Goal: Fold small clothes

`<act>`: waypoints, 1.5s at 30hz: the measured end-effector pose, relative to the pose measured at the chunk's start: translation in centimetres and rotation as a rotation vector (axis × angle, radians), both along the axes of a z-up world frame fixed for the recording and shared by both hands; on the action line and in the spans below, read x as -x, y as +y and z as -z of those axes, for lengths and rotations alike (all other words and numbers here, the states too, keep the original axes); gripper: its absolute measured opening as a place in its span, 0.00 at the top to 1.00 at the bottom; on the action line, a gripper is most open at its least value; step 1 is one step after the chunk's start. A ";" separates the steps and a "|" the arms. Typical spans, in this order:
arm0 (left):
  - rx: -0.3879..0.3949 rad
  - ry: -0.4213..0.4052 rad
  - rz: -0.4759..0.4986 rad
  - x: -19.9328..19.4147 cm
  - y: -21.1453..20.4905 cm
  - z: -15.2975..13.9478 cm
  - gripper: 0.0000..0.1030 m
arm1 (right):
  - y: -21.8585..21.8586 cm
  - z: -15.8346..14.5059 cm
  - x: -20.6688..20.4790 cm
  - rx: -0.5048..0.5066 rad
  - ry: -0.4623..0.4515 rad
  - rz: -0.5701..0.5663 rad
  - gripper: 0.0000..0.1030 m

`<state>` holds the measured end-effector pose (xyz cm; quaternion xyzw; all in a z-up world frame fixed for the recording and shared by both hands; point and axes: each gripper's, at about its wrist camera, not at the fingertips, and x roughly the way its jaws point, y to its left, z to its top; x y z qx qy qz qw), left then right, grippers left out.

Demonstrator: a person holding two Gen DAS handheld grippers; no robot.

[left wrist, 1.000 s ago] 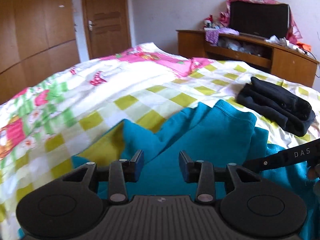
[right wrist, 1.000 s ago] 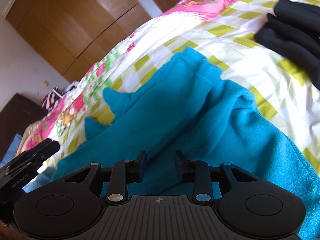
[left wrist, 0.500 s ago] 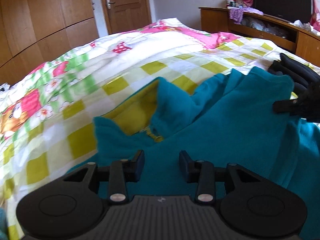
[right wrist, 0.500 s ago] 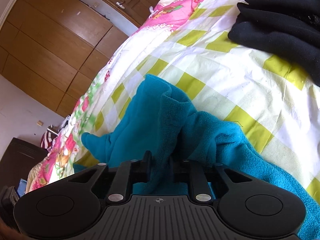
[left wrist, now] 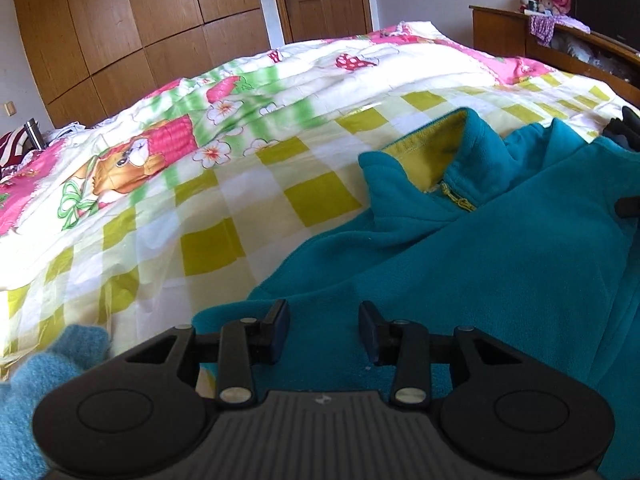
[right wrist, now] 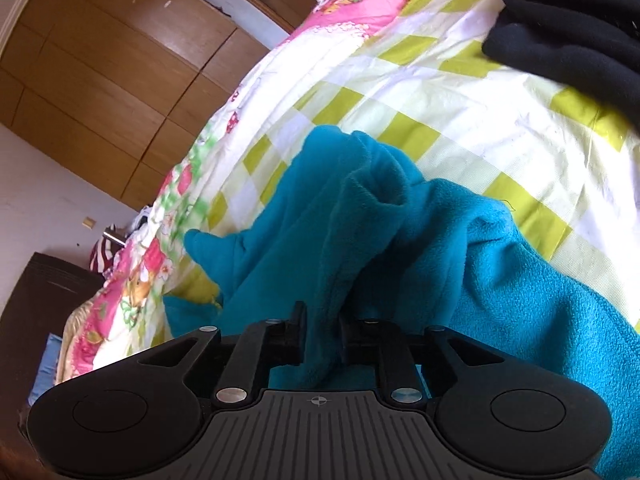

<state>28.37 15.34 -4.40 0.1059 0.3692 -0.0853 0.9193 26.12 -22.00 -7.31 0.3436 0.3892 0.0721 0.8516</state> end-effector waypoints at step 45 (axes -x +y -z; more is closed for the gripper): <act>-0.040 -0.152 0.240 6.2 -14.8 -2.5 0.51 | -7.4 -2.3 1.1 0.136 -0.134 -0.036 0.71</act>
